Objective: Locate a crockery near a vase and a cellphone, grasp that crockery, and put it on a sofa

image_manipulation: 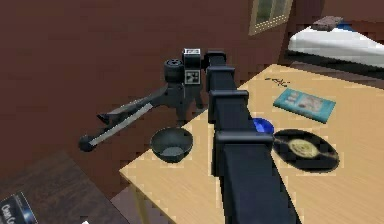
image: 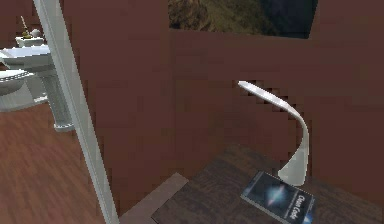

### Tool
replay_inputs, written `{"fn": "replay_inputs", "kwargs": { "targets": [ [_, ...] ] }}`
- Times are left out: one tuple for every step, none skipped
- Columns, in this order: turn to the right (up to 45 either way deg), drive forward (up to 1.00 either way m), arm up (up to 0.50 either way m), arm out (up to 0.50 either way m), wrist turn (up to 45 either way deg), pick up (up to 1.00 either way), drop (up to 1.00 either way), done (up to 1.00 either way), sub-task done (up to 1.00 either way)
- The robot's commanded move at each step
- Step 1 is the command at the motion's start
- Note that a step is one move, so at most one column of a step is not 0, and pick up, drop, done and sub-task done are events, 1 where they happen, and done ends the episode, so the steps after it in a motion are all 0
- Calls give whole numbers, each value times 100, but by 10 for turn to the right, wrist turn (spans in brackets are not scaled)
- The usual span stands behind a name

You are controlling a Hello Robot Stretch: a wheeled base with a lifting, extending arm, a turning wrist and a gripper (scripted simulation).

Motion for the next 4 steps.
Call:
{"fn": "replay_inputs", "kwargs": {
  "targets": [
    [0,0,0,0,450,0,0,0,0],
    [0,0,0,0,210,0,0,0,0],
    [0,0,-26,0,0,0,0,0,0],
    [0,0,0,0,0,100,0,0,0]
  ]
}}
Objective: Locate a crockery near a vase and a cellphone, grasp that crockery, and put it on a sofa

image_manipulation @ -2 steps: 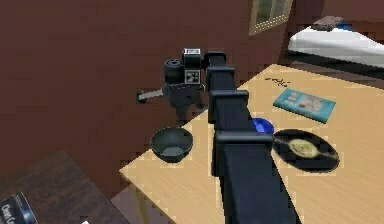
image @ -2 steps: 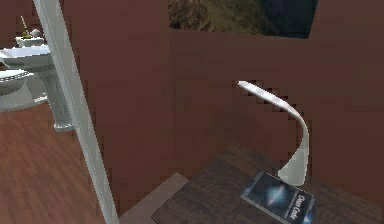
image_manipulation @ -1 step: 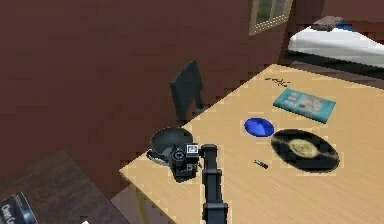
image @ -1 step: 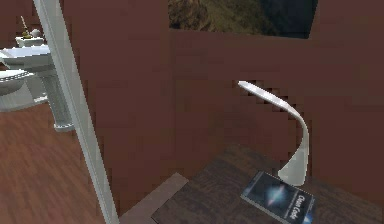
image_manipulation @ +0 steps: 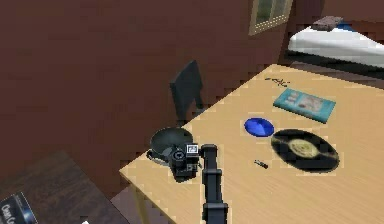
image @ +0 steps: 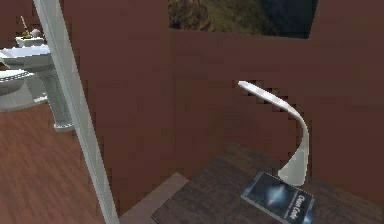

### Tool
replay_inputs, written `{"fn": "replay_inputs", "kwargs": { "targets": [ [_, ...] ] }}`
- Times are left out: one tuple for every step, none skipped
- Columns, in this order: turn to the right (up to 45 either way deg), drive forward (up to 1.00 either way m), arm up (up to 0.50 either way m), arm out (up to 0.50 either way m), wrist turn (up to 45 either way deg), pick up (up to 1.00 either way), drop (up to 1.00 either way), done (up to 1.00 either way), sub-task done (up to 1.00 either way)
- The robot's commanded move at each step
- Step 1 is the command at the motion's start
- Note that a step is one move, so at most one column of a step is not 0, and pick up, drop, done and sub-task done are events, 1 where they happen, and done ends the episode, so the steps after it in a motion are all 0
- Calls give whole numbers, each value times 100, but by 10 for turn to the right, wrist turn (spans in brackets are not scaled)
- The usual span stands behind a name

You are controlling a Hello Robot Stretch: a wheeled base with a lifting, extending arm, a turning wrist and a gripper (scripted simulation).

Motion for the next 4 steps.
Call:
{"fn": "replay_inputs", "kwargs": {
  "targets": [
    [0,0,10,0,0,0,0,0,0],
    [0,0,16,0,0,0,0,0,0],
    [0,0,0,0,-450,0,0,0,0],
    [0,0,0,0,-450,0,0,0,0]
  ]
}}
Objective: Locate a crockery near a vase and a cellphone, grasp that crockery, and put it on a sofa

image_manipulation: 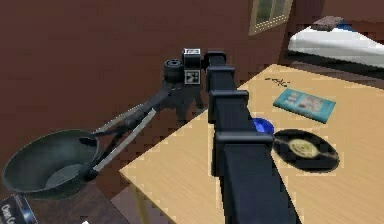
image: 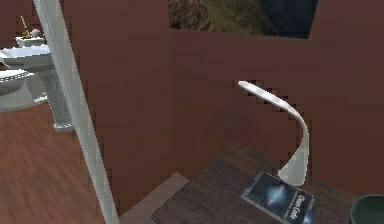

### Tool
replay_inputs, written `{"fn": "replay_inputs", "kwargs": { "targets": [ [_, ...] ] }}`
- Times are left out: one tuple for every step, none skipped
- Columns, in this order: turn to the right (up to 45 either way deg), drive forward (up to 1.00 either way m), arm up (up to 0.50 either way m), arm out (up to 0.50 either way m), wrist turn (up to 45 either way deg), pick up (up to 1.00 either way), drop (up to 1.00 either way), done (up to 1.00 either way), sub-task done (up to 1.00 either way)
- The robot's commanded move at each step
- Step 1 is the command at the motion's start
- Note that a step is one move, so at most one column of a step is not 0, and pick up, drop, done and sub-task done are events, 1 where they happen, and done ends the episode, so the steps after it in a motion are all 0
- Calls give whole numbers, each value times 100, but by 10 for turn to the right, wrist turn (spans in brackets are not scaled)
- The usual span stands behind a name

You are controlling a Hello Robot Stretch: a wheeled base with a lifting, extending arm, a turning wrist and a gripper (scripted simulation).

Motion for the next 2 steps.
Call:
{"fn": "replay_inputs", "kwargs": {
  "targets": [
    [0,0,0,0,-150,0,0,0,0],
    [0,0,0,-28,0,0,0,0,0]
  ]
}}
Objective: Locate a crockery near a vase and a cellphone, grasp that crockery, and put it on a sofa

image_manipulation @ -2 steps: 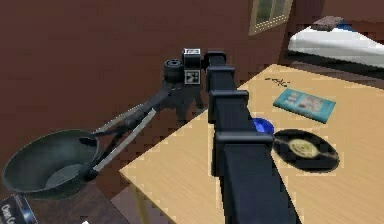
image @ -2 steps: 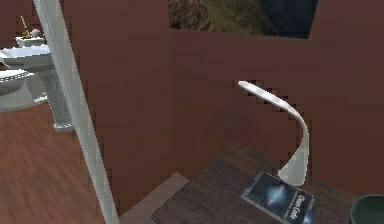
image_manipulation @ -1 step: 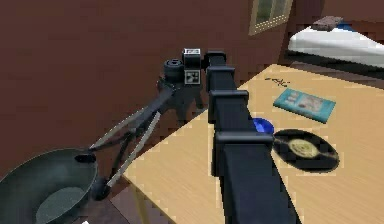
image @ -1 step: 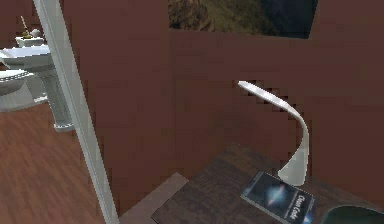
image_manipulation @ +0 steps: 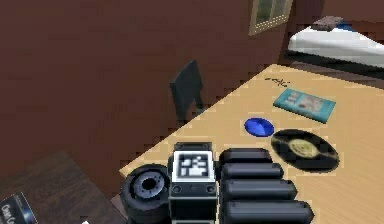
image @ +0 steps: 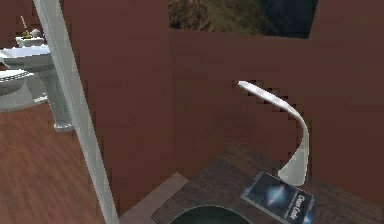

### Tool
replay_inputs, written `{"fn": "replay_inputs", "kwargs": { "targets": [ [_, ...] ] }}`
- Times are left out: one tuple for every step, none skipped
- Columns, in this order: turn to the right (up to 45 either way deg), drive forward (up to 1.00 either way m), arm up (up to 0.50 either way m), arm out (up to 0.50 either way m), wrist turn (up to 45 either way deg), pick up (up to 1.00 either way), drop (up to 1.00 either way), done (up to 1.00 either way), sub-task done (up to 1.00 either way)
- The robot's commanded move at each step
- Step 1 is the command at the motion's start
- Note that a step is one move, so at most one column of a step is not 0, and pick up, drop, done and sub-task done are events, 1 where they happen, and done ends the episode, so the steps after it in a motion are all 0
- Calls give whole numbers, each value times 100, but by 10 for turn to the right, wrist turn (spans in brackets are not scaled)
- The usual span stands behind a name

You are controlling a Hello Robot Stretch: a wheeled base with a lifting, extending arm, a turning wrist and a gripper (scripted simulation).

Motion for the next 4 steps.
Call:
{"fn": "replay_inputs", "kwargs": {
  "targets": [
    [-450,0,0,0,0,0,0,0,0],
    [-450,0,0,0,0,0,0,0,0],
    [-390,0,0,0,0,0,0,0,0],
    [-30,0,0,0,0,0,0,0,0]
  ]
}}
